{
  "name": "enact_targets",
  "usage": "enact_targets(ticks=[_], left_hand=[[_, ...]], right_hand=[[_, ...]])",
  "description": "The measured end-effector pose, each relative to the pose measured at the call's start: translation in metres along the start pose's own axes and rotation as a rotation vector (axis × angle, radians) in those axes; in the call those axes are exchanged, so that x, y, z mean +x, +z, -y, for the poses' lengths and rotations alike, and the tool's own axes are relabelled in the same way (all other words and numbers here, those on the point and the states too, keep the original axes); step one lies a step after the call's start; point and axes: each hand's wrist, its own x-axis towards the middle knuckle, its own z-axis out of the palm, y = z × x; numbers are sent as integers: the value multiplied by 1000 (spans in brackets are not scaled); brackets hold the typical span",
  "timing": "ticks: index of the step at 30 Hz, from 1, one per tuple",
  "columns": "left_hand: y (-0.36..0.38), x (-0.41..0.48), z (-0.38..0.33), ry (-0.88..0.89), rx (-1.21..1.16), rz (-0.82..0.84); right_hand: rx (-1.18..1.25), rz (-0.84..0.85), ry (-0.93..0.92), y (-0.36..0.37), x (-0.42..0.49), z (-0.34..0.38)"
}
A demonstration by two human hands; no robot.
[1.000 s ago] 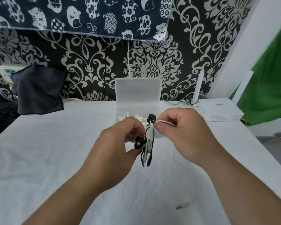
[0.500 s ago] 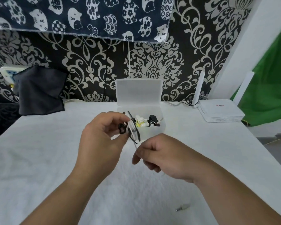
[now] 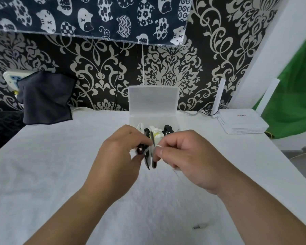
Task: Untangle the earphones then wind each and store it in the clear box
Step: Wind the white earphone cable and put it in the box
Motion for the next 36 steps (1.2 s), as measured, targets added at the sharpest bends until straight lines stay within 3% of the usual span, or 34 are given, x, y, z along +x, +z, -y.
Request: enact_targets(ticks=[3,7,11,15,21,24,27,32,36], left_hand=[[4,-2,-5,-6,-92,110],[5,-5,-11,-140,-254,155],[2,-2,-13,-196,-411,158],[1,-2,-13,-207,-571,185],[3,1,-10,-244,-743,103],[3,2,-4,-311,-662,-41],[2,2,2,-314,-378,-114],[-1,1,2,-226,-126,-130],[-2,1,0,-168,-85,-69]], right_hand=[[-124,-121,-41,-7,2,-3],[-327,-304,-71,-13,5,-14],[-230,-347,-21,-17,9,-21],[-106,-295,66,-15,10,-24],[-59,15,239,3,10,-29],[-76,164,273,8,6,-26],[-43,246,249,9,1,-17],[7,147,95,-2,-1,-5],[53,20,0,-6,-1,-3]])
